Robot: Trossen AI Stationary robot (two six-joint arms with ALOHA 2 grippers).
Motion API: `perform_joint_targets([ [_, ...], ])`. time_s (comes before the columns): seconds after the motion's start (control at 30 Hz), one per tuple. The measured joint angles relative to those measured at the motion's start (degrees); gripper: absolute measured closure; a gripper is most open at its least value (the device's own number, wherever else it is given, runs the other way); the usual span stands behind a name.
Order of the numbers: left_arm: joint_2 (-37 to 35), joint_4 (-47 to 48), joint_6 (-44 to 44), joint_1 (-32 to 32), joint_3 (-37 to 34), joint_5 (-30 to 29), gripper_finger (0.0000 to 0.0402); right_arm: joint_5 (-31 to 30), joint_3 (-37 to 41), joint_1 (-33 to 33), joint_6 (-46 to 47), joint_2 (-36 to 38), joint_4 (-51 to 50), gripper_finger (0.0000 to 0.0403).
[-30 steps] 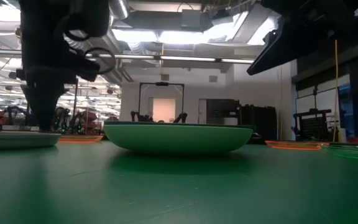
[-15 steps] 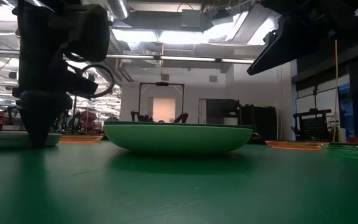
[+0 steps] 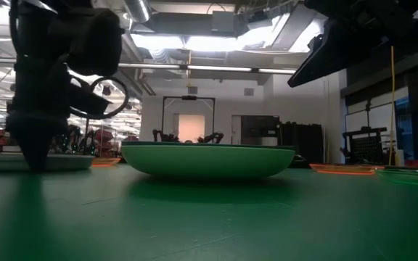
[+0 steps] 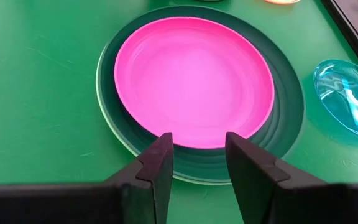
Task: Stack plastic plates
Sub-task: Stack the gray plate on top of the pink plate
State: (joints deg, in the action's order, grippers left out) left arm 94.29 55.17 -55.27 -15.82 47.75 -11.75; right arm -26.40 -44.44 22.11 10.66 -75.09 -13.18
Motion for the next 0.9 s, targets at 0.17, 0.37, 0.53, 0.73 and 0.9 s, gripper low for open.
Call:
perform_joint_targets([
  [0.17,-0.1,4.2,-0.5,-2.0,0.7,0.3,0.0394,0.0,0.0,0.0,0.0,0.0,0.0,0.0265],
  [0.37,-0.1,11.9,-1.0,-4.4,5.8,-5.3,0.0391,0.0,0.0,0.0,0.0,0.0,0.0,0.0265],
  [0.53,-0.2,14.8,1.9,-6.4,12.4,-10.8,0.0389,0.0,0.0,0.0,0.0,0.0,0.0,0.0265],
  [0.73,-0.2,14.0,10.0,-8.8,20.7,-17.3,0.0392,0.0,0.0,0.0,0.0,0.0,0.0,0.0265],
  [0.9,-0.2,10.0,18.3,-11.5,26.4,-20.5,0.0388,0.0,0.0,0.0,0.0,0.0,-0.1,0.0265],
])
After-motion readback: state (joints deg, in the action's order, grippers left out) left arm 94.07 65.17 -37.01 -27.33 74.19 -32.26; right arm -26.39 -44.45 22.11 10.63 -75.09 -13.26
